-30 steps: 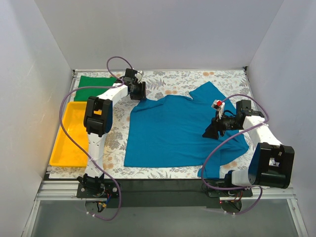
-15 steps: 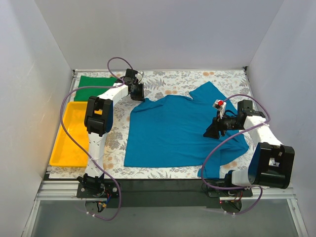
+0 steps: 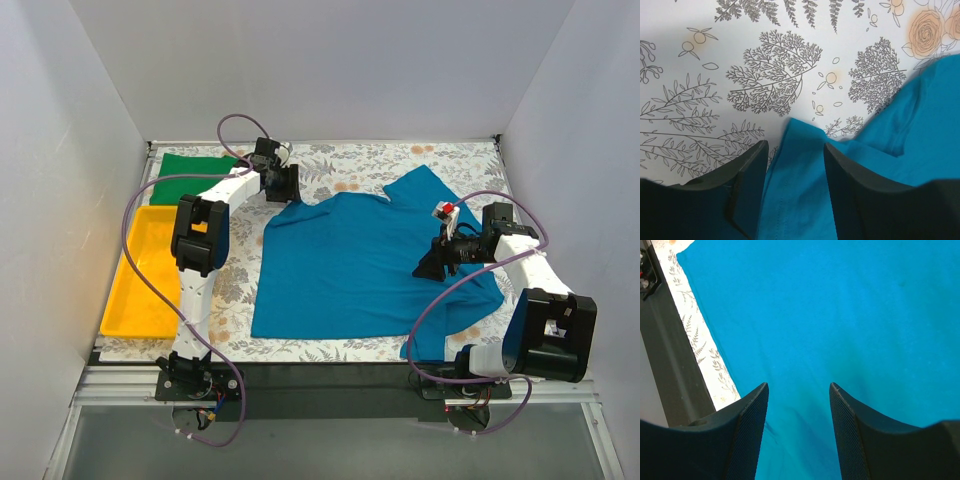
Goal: Fold and stack the t-shirts
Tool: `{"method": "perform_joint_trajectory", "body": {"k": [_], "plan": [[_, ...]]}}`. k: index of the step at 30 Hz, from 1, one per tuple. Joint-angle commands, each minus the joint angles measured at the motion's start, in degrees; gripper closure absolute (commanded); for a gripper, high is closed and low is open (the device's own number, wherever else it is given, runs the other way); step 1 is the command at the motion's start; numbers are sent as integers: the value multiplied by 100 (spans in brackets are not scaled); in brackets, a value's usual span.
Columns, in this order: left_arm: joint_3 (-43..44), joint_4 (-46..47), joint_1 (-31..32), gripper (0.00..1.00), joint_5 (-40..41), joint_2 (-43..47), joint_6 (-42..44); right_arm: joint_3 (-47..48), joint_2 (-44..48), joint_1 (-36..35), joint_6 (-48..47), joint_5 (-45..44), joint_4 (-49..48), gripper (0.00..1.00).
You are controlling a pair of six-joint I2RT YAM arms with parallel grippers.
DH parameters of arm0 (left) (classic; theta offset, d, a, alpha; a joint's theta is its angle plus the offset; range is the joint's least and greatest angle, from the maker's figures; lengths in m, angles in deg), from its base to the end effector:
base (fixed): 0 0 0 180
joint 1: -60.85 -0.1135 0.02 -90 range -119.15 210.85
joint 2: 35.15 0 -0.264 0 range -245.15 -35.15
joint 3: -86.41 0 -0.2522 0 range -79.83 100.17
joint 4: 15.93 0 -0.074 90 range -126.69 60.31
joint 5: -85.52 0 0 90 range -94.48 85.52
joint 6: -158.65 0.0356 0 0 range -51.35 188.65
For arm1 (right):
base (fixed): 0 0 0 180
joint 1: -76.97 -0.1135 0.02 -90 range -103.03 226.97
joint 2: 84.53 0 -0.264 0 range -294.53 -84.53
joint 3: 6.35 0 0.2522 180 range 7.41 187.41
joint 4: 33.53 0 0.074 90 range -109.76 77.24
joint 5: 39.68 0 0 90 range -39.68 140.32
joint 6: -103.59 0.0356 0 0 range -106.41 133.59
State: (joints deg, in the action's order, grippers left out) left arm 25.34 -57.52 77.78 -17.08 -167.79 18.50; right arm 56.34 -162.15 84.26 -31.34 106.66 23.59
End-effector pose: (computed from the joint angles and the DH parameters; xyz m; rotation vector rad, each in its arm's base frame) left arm 0.4816 -0.1547 0.1585 -0.6744 2.5826 -0.7059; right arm 0.2378 -0.0006 0.2172 -0.9176 2.0949 0.9375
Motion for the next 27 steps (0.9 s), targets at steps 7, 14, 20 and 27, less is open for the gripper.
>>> {"method": "perform_joint_trajectory", "body": {"k": [7,14,20,27], "plan": [[153,-152,-58,52,-278,177,199,29,-7,36,28,150,-46,41],[250,-187,-58,53,-322,-7,216,20,-25,44,28,158,-46,41],[320,-187,-58,56,-366,-166,234,38,-25,53,37,158,-38,41],[242,-196,-67,66,-401,-192,251,29,-42,62,45,158,-46,41]]}}
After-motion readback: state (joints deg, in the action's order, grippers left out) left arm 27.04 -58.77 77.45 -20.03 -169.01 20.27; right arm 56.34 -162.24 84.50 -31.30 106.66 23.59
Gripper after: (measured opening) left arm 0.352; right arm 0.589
